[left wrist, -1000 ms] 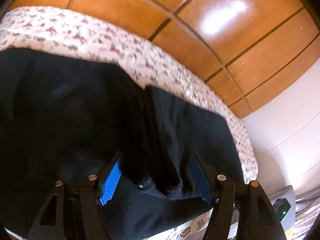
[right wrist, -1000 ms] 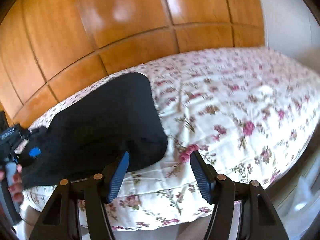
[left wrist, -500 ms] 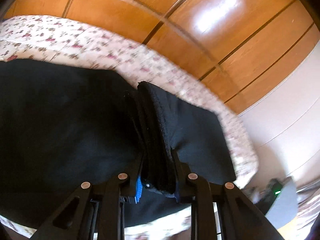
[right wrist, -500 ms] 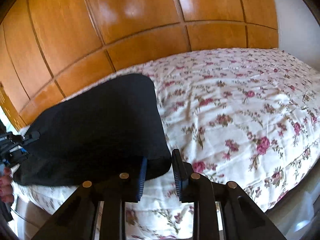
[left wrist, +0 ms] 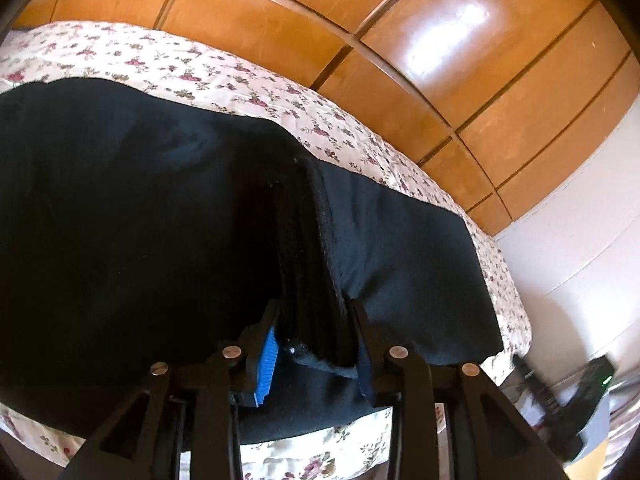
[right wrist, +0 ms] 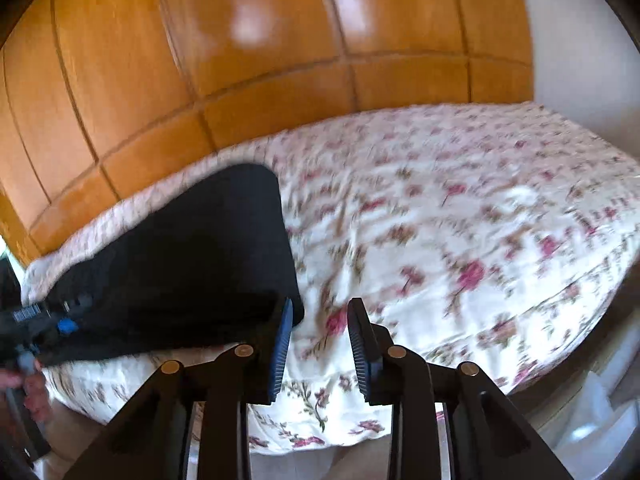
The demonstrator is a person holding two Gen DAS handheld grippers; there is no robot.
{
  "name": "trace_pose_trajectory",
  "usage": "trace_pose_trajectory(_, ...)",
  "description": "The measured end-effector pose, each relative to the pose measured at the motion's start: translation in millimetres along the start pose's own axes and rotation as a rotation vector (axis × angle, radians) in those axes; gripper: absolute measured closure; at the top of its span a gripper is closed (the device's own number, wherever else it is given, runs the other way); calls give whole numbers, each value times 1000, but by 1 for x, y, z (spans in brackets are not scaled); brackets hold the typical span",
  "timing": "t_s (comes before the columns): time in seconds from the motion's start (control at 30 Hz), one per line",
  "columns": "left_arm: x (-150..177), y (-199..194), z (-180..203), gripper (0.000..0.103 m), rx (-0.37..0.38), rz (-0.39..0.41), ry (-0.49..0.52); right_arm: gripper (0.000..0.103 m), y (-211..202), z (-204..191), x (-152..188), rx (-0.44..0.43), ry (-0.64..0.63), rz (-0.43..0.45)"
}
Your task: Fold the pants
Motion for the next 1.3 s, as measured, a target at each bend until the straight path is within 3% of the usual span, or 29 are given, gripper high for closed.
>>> trace_pose_trajectory(0.13, -2, 4, -1, 69, -4, 2, -2, 74, 14, -20, -41, -57, -55, 44)
trace_pose_trajectory(0.33, 0, 4, 0, 69, -9, -5, -8, 74, 80, -81, -94, -132, -204, -32)
trace_pose_trajectory(0.43, -1, 9, 1, 69, -14, -7, -6, 74, 121, -90, -104, -114, -220, -102)
trace_pose_trajectory(0.53, -2, 12, 0, 66, -8, -15, -2, 82, 156, -78, -97, -36, -219, -182)
trace_pose_trajectory(0.6, -3, 16, 2, 66, -14, -12, 19, 87, 165, -71, -90, -35, -182, -172)
trace_pose_trajectory(0.83, -5, 11, 0, 66, 15, -16, 13, 87, 154, -76, -79, -3, -205, -77)
trace_pose_trajectory(0.97, -3, -9, -9, 62, 21, 24, -13, 75, 135, -82, -82, -27, -192, -70)
trace_pose_trajectory(1.03, -1, -21, -12, 61, 16, 57, -6, 65, 118, -96, -77, -75, -195, -36)
trace_pose_trajectory(1.17, 2, -42, -20, 60, -32, 127, -4, 65, 89, -147, -55, -248, -255, -22)
trace_pose_trajectory(1.3, 1, -63, -43, 60, -71, 180, -70, 65, 78, -193, -33, -389, -311, -50)
Point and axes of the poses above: each gripper's, at about its wrist camera, not at the fingertips, and y roughly the way its jaws point, z to its right, x to its underside, the point moved 3 cm from there along y, roughly the way its jaws point, and after that the axes turned 14 degrees about -y, right-handed, at the moved point
